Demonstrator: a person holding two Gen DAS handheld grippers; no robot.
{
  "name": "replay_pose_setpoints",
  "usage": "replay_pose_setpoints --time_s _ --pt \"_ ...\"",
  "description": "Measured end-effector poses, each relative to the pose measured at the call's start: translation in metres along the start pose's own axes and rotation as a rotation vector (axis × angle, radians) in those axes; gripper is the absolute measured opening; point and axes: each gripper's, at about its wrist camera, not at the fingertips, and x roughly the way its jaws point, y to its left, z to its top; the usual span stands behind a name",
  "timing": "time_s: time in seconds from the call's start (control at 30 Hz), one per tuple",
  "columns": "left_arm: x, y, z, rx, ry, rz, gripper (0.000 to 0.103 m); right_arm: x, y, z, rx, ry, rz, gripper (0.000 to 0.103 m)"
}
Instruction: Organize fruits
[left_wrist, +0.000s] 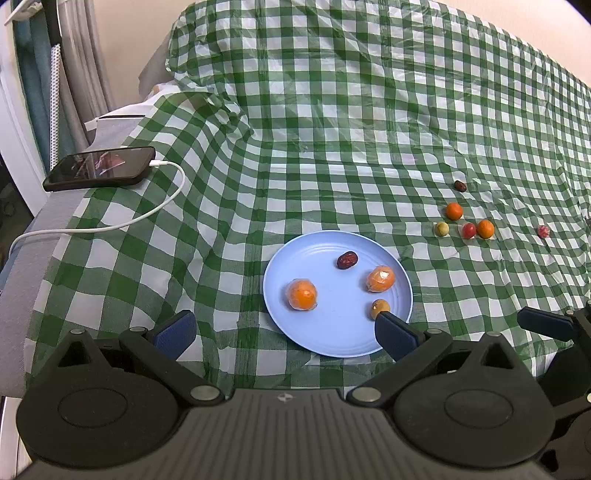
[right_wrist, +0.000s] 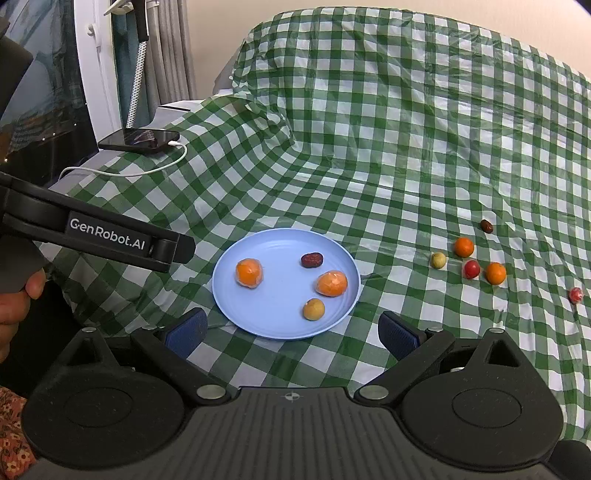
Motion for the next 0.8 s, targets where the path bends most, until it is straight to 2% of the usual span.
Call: replay_pose_setpoints --time_s 0.5,0.8 --pt "0.010 -0.009 0.005 0.011 0.017 -0.006 0.103 0.010 -0.010 0.001 0.031 0.007 -0.012 0.099" --pt "0.026 -0.045 0.026 0.076 0.030 -0.034 0.103 0.013 -0.052 -0.003 0.135 -0.001 -0.087 0.099"
